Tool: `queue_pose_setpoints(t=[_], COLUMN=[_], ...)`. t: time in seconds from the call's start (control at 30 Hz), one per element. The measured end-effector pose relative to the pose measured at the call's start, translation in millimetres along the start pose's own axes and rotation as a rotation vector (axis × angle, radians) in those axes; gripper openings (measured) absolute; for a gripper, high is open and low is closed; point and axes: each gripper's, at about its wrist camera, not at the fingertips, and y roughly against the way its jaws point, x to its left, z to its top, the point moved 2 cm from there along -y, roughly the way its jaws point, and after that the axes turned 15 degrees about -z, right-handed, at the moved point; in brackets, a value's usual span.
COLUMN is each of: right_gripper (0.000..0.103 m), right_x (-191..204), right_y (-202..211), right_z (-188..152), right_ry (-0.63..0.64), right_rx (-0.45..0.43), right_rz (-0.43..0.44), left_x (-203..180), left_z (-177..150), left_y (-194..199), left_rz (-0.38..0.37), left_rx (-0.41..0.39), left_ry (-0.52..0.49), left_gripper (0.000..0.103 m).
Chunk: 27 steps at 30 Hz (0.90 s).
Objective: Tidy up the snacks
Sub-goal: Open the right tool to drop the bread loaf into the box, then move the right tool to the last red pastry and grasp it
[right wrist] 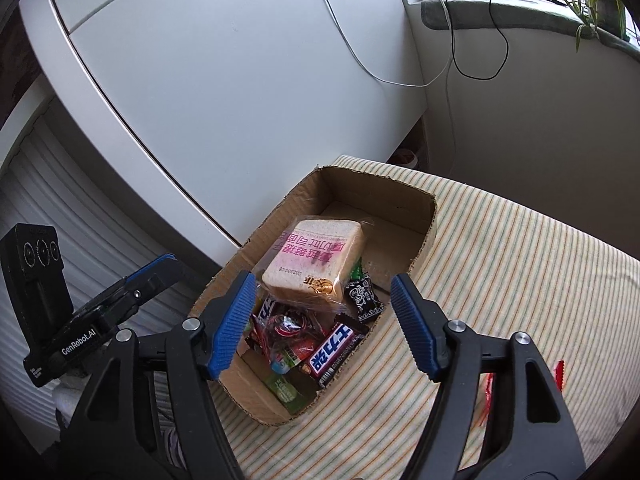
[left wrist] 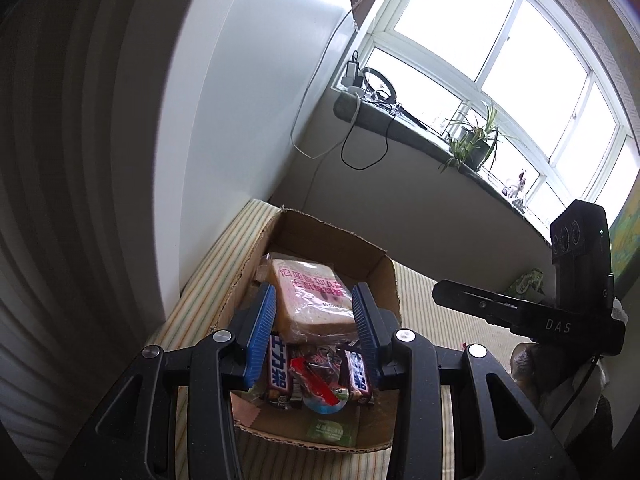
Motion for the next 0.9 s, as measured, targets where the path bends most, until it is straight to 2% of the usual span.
queue_pose_setpoints(t=[0.2,0.3,0.4,0.57,0.73,0.9], right_gripper=[0.074,0.076,0.084,0.084,0.084,0.084], right_x=[-31.0,-58.8,-90.4,-133.4,-156.7,-162.3], right_y=[20.3,29.3,35.7,34.4,23.7,7.6], right_z=[-18.9,-32.4,-47.8,-73.5,-92.4,-89.5], right_ry=[-0.016,-0.050,-0.104,-0.183,-0.229,-0.261], right_rx=[-0.004,0.003,0.019,0.074,0.124,0.131], right_rz=[-0.045,-0.086,-0.137,-0.191,-0.182,-0.136], left_x=[-6.6,-12.8,-20.1,-26.4,-32.5,-38.3], left_z=[-6.9,-12.9,-19.6,-30.4,-42.4,-52.9], left_y=[6.7,11.2,15.4,17.5,17.6,17.7], left_rz=[-0.009,-0.019,-0.030,-0.056,-0.066,-0.067], left_rx=[0.004,0.008,0.011,0.020,0.039,0.059], left_ry=[0.004,-0.008,-0.024,-0.009,0.000,0.010], left_gripper=[0.041,0.051,0.051,0.051,0.051,0.051])
